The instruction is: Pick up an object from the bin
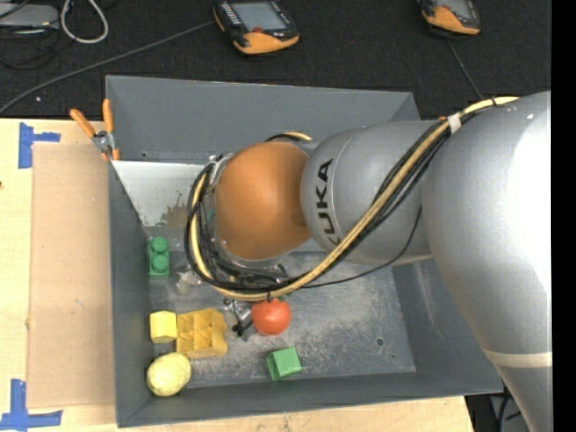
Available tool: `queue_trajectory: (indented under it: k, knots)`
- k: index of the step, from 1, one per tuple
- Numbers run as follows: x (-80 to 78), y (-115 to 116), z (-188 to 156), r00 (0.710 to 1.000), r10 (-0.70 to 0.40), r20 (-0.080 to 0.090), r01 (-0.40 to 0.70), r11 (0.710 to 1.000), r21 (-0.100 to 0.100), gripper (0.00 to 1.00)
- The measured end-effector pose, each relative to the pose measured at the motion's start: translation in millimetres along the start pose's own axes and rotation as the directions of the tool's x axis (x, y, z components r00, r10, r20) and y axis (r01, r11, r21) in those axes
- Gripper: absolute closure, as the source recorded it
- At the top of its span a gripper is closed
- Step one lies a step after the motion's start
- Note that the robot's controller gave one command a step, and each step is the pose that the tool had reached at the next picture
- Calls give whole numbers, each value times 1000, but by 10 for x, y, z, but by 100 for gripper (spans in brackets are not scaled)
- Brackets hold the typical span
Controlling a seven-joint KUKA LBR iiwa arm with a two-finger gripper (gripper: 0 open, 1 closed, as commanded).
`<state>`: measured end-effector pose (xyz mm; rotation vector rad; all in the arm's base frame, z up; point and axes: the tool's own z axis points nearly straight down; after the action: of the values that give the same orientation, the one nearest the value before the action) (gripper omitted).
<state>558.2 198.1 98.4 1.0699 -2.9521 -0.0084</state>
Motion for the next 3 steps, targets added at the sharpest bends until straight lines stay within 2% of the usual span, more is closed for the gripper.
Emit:
queue_trajectory:
  k: [1,2,3]
  knots:
    - [-15,74,33,977,213,-2,-213,977,1,0]
    - [35,222,155,983,-181,0,181,983,1,0]
    - [114,550,281,804,-594,-4,594,805,-4,100]
